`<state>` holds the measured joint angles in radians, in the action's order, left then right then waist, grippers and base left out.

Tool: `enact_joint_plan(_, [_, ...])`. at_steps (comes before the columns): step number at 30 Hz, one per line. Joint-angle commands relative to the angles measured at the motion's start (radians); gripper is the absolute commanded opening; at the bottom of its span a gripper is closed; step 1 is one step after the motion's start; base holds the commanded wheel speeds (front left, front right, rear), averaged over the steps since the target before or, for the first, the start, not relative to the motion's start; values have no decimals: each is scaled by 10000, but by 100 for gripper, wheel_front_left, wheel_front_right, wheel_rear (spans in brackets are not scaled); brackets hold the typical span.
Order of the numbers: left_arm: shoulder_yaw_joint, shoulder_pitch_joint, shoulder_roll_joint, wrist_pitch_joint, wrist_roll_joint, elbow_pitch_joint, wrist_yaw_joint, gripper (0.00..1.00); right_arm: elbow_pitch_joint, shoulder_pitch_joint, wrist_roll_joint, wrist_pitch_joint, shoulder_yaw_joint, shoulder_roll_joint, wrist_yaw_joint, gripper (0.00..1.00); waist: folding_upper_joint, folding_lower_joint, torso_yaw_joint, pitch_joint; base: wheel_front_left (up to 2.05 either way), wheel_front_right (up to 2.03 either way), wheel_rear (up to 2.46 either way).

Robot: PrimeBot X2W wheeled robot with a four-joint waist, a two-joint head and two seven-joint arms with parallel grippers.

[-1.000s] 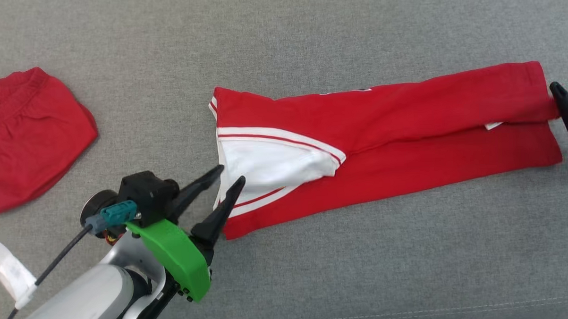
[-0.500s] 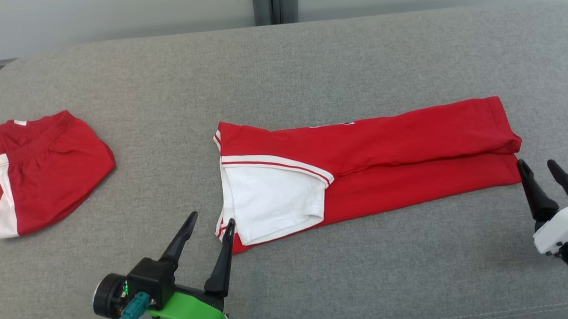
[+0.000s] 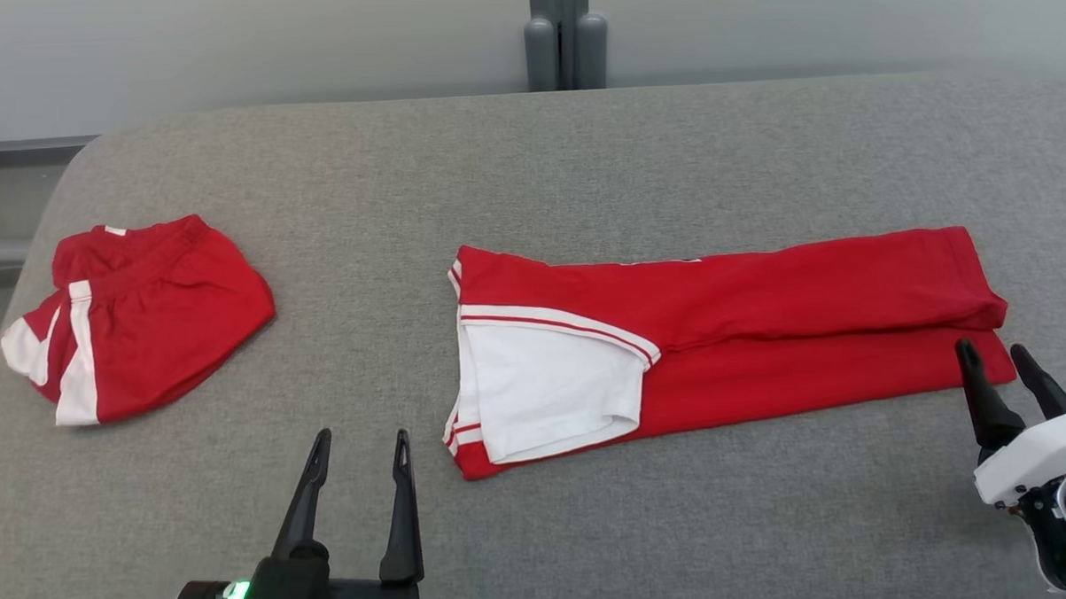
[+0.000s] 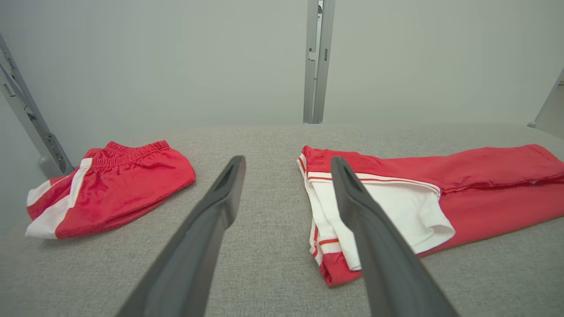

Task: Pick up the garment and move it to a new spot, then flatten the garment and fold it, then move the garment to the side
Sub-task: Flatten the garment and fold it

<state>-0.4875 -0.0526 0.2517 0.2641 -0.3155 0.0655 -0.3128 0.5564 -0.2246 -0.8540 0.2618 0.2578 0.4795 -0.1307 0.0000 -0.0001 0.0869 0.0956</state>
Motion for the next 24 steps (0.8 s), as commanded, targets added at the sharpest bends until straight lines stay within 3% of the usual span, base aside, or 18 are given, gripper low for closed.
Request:
enact_joint_plan(1, [160, -193, -172, 0, 166, -49, 184, 100, 126, -16, 76, 37, -159, 18, -1, 100, 0, 1, 353, -20, 0, 0, 0])
enact_joint_plan(13, [1085, -11, -1396, 1, 1563, -372, 1635, 100, 2542, -1661, 1002, -521, -1063, 552, -1, 100, 0, 1, 1158, 747, 0, 0, 0])
enact_joint_plan(24, [1284, 409, -1878, 2, 2048, -604, 2265, 100, 4074, -2498, 1143, -1776, -852, 601, -1, 100, 0, 1, 1278, 1379, 0, 0, 0])
